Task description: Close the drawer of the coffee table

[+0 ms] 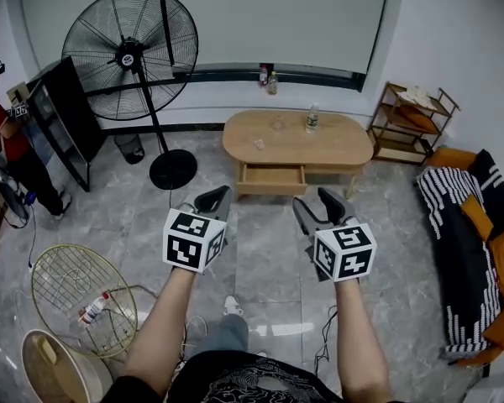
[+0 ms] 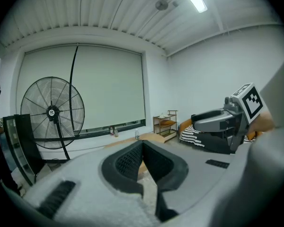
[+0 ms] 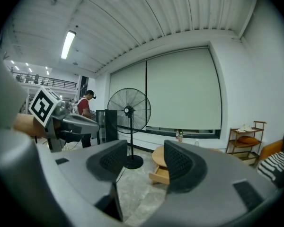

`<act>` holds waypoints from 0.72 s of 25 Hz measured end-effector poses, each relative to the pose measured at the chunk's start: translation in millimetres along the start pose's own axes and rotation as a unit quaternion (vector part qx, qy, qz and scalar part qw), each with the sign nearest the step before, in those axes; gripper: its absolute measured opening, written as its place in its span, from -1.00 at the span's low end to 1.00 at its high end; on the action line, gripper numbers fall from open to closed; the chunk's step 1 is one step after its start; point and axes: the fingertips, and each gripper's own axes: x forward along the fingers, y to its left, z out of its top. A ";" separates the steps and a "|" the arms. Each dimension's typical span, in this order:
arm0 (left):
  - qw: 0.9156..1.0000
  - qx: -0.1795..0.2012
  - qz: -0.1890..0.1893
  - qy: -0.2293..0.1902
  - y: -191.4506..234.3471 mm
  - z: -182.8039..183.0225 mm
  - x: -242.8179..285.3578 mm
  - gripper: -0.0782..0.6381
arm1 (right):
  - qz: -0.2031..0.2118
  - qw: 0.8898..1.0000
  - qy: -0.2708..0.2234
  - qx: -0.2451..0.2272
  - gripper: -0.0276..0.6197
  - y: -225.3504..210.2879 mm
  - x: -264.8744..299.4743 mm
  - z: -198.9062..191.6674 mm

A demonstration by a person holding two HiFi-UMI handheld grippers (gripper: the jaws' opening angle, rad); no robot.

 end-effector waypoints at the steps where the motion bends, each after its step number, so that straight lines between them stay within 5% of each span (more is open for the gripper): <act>1: 1.000 0.000 -0.001 0.000 4.6 0.0 8.1 -0.77 | -0.001 1.000 0.001 0.000 -0.16 -4.1 7.7 -0.6; 18: 1.000 -0.011 -0.015 0.010 134.6 2.5 141.1 -0.77 | -0.005 0.999 0.037 0.004 0.01 -41.9 182.6 6.1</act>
